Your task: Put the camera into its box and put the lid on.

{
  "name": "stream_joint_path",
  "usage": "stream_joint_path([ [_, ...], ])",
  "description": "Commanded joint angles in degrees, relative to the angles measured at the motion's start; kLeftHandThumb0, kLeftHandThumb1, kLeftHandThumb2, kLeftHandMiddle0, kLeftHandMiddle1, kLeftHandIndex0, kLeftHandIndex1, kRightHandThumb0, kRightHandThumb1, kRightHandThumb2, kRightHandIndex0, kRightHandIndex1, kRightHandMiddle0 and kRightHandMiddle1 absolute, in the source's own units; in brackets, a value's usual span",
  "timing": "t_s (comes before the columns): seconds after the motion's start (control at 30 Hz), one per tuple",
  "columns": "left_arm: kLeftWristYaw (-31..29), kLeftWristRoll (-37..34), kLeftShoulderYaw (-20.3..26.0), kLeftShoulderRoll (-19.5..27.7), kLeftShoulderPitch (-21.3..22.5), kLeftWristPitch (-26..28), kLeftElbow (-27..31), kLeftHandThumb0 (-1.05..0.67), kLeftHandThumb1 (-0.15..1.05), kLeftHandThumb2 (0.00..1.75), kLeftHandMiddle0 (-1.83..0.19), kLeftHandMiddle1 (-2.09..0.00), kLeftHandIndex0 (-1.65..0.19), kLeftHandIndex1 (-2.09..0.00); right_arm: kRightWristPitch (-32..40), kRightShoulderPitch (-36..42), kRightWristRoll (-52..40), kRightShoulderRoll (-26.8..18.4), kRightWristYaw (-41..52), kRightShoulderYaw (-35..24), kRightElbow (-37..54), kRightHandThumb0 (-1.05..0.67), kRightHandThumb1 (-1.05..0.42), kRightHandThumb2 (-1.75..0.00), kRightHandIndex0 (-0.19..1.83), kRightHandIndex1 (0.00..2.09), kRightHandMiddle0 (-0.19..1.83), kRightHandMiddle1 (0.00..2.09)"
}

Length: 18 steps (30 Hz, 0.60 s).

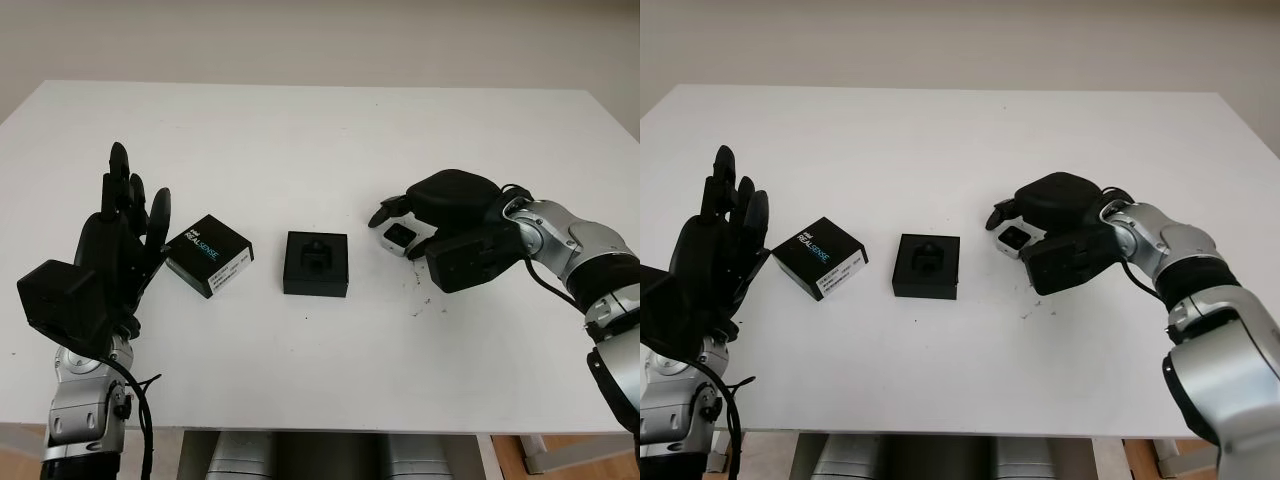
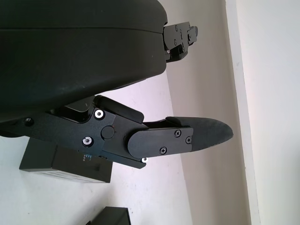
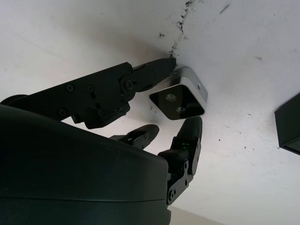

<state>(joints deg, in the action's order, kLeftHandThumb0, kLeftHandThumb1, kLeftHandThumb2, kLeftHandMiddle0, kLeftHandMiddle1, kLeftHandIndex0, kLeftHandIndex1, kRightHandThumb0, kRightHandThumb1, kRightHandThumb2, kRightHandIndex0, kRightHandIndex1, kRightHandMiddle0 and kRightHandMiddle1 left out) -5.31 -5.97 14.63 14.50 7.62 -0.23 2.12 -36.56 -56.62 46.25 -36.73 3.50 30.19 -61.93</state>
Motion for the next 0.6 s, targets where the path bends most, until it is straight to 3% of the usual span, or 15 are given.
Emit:
stream_joint_path([
  [0.0,-0.26,-0.41,0.46,0.47,-0.14,-0.04,1.12,-0.68,1.05,0.49,0.15,-0.06,0.16,-0.06,0.64,-1.15,0.70,-1.27,-0.37,0.59,-0.61,-0.29,-0.93,-0.06,0.59,0.09,0.22,1.19],
  [0.57,-0.07,0.16,0.23,0.74,-0.24,-0.22,1.06,-0.70,1.05,0.48,0.14,-0.06,0.16,-0.06,0.20,-0.93,0.25,-1.43,-1.48,0.54,-2.10,-0.28,-0.93,-0.06,0.63,0.12,0.14,1.45],
])
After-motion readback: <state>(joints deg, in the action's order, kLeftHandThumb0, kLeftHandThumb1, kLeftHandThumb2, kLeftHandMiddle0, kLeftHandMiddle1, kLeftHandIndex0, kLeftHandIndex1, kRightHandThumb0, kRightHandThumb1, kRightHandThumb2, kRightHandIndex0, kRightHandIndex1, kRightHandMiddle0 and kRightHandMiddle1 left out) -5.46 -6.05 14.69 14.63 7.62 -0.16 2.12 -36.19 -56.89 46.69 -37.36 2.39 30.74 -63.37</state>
